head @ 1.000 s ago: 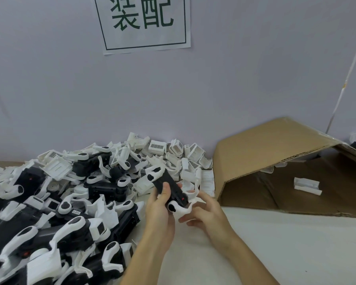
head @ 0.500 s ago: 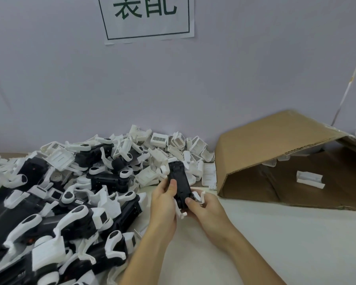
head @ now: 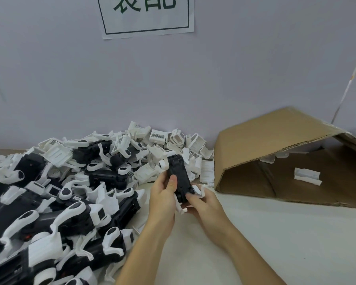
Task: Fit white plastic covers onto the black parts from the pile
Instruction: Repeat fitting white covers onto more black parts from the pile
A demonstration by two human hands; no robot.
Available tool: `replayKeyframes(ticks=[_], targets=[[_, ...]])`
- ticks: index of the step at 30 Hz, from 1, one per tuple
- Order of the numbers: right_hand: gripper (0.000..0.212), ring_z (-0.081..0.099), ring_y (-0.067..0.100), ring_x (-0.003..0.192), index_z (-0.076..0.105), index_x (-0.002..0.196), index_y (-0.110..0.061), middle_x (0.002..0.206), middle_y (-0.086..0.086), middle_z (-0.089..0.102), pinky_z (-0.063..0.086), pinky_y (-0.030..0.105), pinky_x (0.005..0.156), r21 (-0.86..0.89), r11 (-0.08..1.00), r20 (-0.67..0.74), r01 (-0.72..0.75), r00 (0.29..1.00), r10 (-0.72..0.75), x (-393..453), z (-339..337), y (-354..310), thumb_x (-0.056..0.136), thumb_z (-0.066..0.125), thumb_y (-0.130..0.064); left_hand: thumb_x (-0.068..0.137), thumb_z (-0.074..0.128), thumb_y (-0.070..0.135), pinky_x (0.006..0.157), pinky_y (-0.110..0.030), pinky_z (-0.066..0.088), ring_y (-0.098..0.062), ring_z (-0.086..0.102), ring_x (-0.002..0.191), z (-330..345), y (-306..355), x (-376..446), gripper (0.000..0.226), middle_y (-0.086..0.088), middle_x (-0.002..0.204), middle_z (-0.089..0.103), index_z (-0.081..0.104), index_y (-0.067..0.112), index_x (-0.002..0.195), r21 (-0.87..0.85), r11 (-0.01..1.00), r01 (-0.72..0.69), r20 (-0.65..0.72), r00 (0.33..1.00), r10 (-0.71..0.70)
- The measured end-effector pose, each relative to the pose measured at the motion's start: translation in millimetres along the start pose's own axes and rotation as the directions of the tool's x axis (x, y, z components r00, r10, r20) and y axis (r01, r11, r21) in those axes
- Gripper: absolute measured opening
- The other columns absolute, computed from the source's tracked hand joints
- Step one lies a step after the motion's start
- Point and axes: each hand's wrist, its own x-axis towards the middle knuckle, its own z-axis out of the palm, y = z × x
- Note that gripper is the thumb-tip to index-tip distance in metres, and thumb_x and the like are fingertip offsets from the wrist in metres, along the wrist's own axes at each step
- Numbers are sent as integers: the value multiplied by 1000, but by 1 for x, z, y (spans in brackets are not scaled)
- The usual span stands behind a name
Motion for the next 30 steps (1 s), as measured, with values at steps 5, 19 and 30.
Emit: replayKeyframes(ticks=[5,19,30], targets=[[22,72,21,90,63,117,-14,100,9,77,56,29,78,111,994,62,-23,998,16,4,-4,2,101,53,-3,105,46,9,100,-58,50,-40,67,107,2,-2,-1,24,-15,107,74,69,15,107,0,1000,15,-22,1000,-15],[26,70,18,87,69,109,-11,97,8,76,54,32,79,46,998,20,-31,999,30,4,-3,2,99,47,1,104,49,13,93,-43,55,-27,70,103,1,-6,4,22,-6,105,76,70,20,105,27,1000,-17,-27,999,17],[54,59,8,105,62,129,-19,116,-3,52,50,18,92,-630,573,-3,525,736,-677,-2,1,1,83,63,10,95,61,22,85,-36,50,-25,68,91,-8,2,7,20,-10,94,74,71,5,97,-2,998,67,-68,995,-67]])
